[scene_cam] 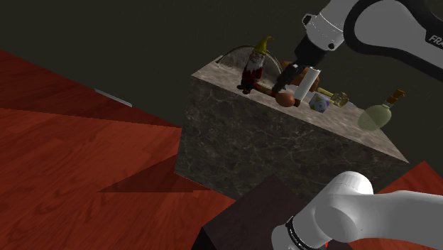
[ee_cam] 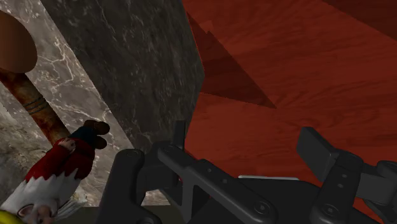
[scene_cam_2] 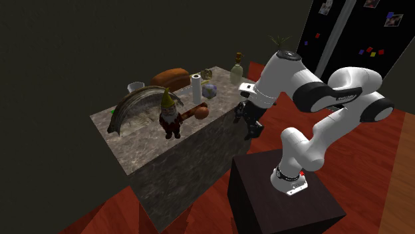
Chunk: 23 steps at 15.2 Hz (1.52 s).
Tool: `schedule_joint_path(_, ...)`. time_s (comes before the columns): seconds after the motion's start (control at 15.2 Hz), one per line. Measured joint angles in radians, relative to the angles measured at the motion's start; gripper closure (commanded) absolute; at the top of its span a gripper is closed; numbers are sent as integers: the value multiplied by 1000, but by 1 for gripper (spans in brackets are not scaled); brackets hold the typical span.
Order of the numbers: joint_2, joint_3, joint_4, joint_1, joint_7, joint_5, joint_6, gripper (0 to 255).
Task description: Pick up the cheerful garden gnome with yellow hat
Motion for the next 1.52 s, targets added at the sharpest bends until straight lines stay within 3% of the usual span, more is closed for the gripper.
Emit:
schedule_joint_path(0.2, 20, -12, -2, -8, 2, -6, 48, 0)
schedule_joint_path(0.79, 173, -108, 5, -60, 12, -27, 392, 0)
schedule_joint_path(1.52, 437, -233, 156, -81, 3, 32, 750, 0)
